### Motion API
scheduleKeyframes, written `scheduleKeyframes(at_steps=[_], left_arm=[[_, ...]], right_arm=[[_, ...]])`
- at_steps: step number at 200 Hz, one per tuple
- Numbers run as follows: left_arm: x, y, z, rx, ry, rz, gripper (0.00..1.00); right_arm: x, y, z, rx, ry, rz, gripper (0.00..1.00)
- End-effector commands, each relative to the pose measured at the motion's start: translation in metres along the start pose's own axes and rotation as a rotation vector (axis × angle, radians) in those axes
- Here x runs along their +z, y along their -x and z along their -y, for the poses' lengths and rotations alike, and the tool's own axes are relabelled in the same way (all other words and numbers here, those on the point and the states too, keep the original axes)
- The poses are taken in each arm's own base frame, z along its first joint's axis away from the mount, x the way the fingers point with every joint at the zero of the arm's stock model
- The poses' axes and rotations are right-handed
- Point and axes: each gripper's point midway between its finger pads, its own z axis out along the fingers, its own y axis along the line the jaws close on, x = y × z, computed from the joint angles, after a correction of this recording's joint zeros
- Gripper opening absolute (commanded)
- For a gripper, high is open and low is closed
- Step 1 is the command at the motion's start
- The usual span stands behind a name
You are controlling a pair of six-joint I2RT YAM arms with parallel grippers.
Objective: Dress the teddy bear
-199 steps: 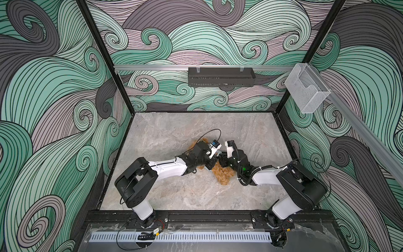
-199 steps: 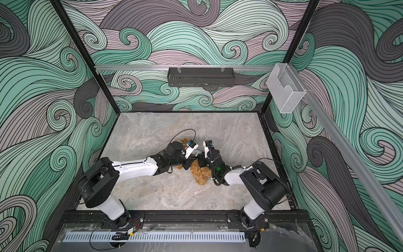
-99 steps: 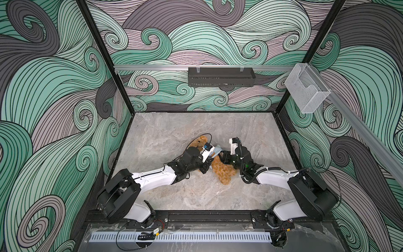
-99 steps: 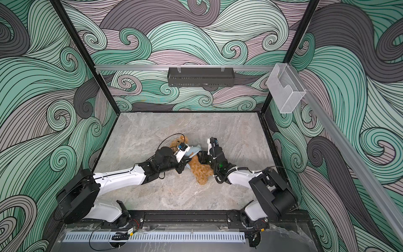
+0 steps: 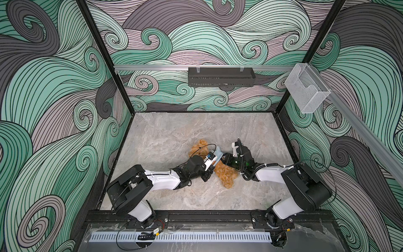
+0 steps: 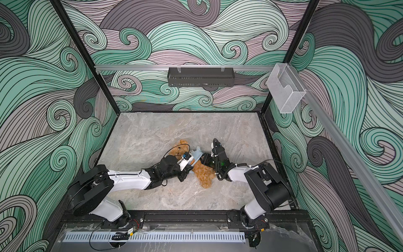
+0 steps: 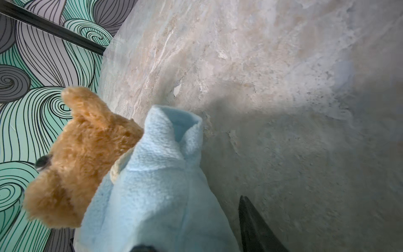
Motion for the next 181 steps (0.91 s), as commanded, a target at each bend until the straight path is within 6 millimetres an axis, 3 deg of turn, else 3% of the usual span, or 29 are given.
scheduleKeyframes(at_steps=[1, 37, 96, 118, 130, 144, 181], left_arm=[[-0.008, -0.068, 0.036, 0.023, -0.148, -0.201, 0.0], [-0.009, -0.071, 0.038, 0.033, -0.154, -0.202, 0.0], [-0.002, -0.01, 0.027, 0.035, -0.066, -0.073, 0.0], [0.01, -0.004, 0.02, 0.04, -0.029, -0.083, 0.0], [0.019, -0.007, 0.022, 0.048, -0.043, -0.109, 0.0], [0.027, -0.012, 0.03, 0.046, -0.086, -0.122, 0.0], [0.032, -0.03, 0.048, 0.023, -0.154, -0.137, 0.0]], right_arm=[[-0.01, 0.068, 0.045, 0.16, -0.157, 0.271, 0.45], [-0.011, 0.08, 0.023, 0.098, -0.063, 0.285, 0.35], [-0.035, 0.094, -0.041, -0.07, 0.259, 0.382, 0.2], [-0.046, 0.093, -0.062, -0.113, 0.372, 0.41, 0.19], [-0.05, 0.092, -0.068, -0.118, 0.406, 0.419, 0.21], [-0.052, 0.092, -0.073, -0.121, 0.43, 0.432, 0.3], [-0.047, 0.092, -0.065, -0.104, 0.408, 0.451, 0.44]])
